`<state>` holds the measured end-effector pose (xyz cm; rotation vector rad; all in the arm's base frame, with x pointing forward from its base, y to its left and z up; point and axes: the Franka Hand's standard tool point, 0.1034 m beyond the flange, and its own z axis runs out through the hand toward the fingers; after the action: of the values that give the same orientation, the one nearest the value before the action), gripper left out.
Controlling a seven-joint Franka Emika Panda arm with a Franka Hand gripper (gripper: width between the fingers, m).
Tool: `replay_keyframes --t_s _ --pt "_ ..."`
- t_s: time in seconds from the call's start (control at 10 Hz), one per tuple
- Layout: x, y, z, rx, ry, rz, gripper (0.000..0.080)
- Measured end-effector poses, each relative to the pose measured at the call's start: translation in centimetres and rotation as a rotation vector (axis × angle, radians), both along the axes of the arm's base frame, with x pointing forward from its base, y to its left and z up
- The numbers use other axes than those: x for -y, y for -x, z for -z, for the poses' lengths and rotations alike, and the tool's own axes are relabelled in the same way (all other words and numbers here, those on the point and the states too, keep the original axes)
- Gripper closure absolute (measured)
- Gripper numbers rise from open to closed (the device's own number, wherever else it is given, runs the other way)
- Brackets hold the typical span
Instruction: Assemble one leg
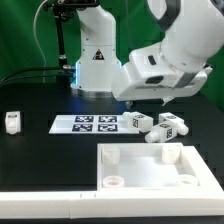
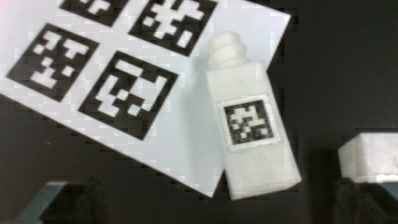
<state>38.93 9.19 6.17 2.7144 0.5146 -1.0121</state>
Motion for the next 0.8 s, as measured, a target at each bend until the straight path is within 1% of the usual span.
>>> replay_keyframes --t_s 0.1,0.2,0.3,0.4,0.5,0.8 --pt "-0.1 -0.3 0.2 -0.005 0.003 0.000 0.0151" --pt "0.1 0.3 0.4 -0.025 0.019 0.010 0.0151" --pt "0.4 1.4 1.0 -0.088 0.056 0.022 0.0151" --pt "0.3 2.1 1.3 -0.171 0.113 0.037 0.0151" --pt "-0.2 1.8 1.8 -0.173 0.123 0.039 0.0151" --pt "0.0 1.9 1.8 -0.176 0.122 0.040 0.0151"
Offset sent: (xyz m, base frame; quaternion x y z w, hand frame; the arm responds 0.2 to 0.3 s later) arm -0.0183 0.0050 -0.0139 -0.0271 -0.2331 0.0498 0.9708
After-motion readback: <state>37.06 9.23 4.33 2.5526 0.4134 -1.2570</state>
